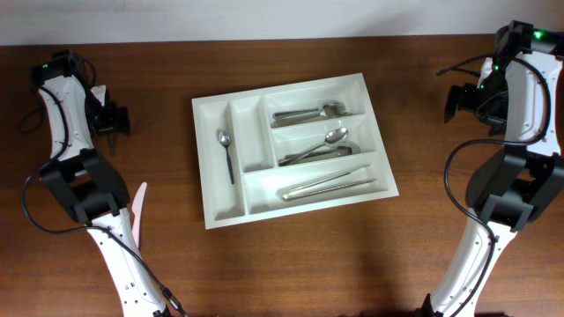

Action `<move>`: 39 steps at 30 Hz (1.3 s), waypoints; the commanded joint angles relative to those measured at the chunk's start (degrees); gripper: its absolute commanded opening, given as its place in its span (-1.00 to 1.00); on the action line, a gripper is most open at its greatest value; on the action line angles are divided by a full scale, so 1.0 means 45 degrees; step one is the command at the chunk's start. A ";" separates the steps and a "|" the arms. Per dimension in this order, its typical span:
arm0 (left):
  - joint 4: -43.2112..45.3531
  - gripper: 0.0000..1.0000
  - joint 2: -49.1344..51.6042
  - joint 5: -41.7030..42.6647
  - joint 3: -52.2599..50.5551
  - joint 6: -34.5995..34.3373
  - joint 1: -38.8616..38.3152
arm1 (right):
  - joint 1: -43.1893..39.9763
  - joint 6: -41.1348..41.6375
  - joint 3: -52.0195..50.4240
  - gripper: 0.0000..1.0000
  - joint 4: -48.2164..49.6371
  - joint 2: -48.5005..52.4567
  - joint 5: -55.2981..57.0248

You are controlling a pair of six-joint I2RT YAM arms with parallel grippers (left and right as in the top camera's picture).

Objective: Pack container
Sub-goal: 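Lower the left gripper onto the second spoon and close it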

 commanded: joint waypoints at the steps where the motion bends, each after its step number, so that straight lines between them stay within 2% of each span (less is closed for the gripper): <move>1: 0.0049 0.50 0.0117 -0.0175 -0.0039 0.0238 0.0117 | 0.0058 -0.0092 -0.0049 0.97 0.0015 -0.0063 -0.0102; 26: 0.0097 0.49 0.0690 -0.0126 -0.0034 0.0330 0.0117 | 0.0058 -0.0092 -0.0049 0.97 0.0015 -0.0063 -0.0102; 27: 0.0107 0.34 0.0690 -0.0126 -0.0034 0.0330 0.0117 | 0.0058 -0.0092 -0.0049 0.97 0.0015 -0.0063 -0.0102; 30: 0.0272 -0.31 0.0690 -0.0126 -0.0034 0.0325 0.0117 | 0.0058 -0.0092 -0.0049 0.97 0.0015 -0.0063 -0.0102; 33: 0.0452 -0.76 0.0690 -0.0126 -0.0034 0.0316 0.0117 | 0.0058 -0.0092 -0.0049 0.97 0.0015 -0.0063 -0.0102; 35: 0.0461 -0.96 0.0690 -0.0126 -0.0034 0.0316 0.0117 | 0.0058 -0.0092 -0.0049 0.97 0.0015 -0.0063 -0.0102; 39: 0.0413 -0.96 0.0685 -0.0121 -0.0024 0.0311 0.0117 | 0.0058 -0.0092 -0.0049 0.97 0.0010 -0.0063 -0.0102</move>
